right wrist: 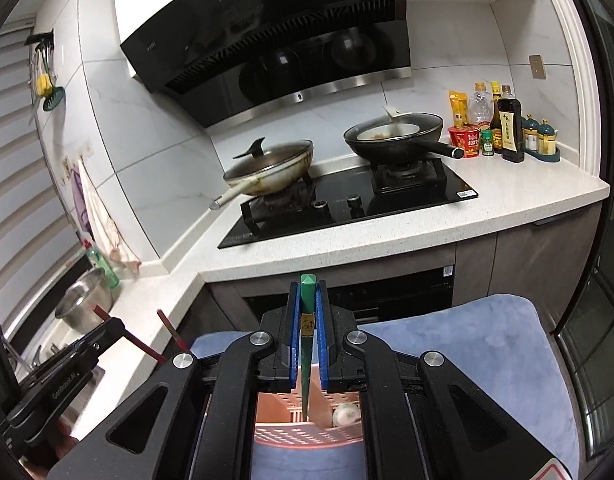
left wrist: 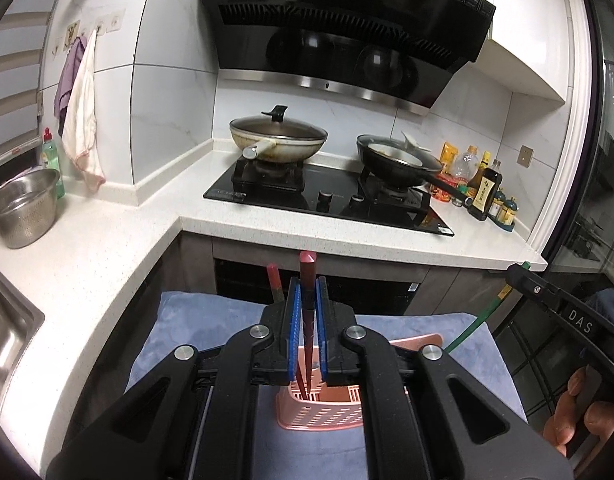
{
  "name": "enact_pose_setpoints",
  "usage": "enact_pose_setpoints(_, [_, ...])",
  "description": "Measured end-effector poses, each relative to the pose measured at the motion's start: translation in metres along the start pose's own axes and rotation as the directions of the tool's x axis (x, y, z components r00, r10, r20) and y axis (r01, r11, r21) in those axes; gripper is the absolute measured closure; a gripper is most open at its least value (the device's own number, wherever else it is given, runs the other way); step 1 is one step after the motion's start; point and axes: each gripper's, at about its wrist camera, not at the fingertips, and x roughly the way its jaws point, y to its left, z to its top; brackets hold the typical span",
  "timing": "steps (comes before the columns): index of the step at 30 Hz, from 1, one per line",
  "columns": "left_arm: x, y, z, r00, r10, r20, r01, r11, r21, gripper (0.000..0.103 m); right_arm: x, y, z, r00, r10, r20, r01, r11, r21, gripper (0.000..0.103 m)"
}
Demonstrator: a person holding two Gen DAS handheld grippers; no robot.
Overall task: Organize utensils
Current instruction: 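Open the left tool over the holder while the right tool releases the green chopstick, then move both open tools back down to the chopsticks on the blanket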
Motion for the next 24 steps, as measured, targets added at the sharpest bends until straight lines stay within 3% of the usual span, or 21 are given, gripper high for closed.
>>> enact_pose_setpoints(2, [0.001,0.002,-0.001,1.000,0.006,-0.004,-0.006,1.000,-0.005,0.094,-0.002,0.000,-0.001,1.000,-0.004,0.007,0.004,1.000,0.000,0.090])
enact_pose_setpoints(6, [-0.004,0.006,-0.002,1.000,0.021,0.004,-0.021,1.000,-0.018,0.079,-0.008,-0.001,0.000,1.000,-0.003,0.012,0.003,1.000,0.001,0.086])
enact_pose_setpoints(9, [-0.011,0.006,-0.001,1.000,0.024,0.013,-0.024,1.000,-0.018,0.078,-0.018,0.002,-0.001,1.000,-0.003,0.022,0.003,1.000,-0.012,0.079])
enact_pose_setpoints(16, [-0.040,-0.003,-0.004,0.999,0.021,0.033,-0.021,1.000,0.016,0.075,-0.051,0.014,-0.011,1.000,0.019,0.019,-0.017,0.998,-0.062,0.078])
enact_pose_setpoints(18, [-0.052,-0.004,-0.008,0.999,0.019,0.040,-0.020,1.000,0.019,0.070,-0.063,0.016,-0.018,1.000,0.024,0.016,-0.023,0.997,-0.077,0.077])
enact_pose_setpoints(24, [-0.088,-0.006,-0.040,1.000,0.016,0.018,-0.016,0.999,0.049,0.069,-0.106,0.020,-0.059,1.000,0.016,-0.025,-0.019,0.990,-0.138,0.070])
